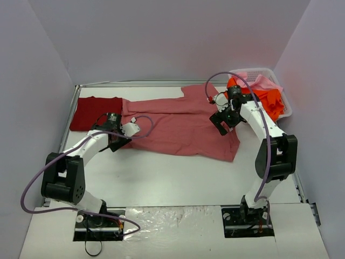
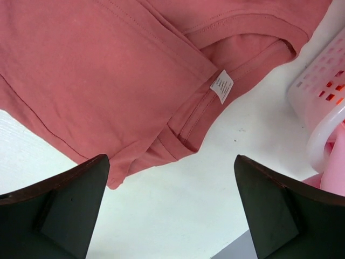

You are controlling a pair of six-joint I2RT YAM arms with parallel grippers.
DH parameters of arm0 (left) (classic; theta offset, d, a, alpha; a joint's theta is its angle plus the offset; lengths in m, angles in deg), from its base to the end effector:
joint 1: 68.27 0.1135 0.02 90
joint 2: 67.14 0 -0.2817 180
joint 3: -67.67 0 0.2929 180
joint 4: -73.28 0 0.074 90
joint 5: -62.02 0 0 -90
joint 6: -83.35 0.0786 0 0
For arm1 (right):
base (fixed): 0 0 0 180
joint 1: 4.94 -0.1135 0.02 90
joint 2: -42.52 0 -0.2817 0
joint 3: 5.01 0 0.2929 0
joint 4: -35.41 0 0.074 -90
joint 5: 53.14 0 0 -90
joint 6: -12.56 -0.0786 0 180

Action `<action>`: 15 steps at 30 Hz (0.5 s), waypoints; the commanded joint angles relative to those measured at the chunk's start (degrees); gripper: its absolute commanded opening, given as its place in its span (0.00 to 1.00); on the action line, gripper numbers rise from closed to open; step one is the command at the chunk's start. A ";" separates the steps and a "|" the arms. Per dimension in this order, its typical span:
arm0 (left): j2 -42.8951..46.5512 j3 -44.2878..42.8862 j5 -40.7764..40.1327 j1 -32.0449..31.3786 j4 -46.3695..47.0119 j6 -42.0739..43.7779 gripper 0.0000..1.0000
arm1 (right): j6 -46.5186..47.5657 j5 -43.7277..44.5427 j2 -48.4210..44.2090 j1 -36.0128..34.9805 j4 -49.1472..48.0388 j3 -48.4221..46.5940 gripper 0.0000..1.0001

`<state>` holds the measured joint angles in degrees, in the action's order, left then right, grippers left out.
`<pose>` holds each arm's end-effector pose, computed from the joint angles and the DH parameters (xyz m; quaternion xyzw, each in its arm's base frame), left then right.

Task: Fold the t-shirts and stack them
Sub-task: Fold the flattened tshirt in 1/3 of the way

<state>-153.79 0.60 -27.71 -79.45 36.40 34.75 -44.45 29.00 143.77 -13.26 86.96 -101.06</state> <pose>0.3568 -0.0709 0.1694 0.4247 0.8581 0.0730 0.2791 0.4436 0.0757 0.2362 -0.3555 0.8876 0.0032 0.2929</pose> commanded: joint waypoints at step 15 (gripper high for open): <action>-2.82 1.99 5.61 0.28 4.58 0.78 0.45 | -0.91 -2.69 -1.50 0.93 -0.61 4.68 0.97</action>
<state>-155.34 4.99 -24.21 -79.45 40.31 35.26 -44.88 26.97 142.16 -12.74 85.12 -97.08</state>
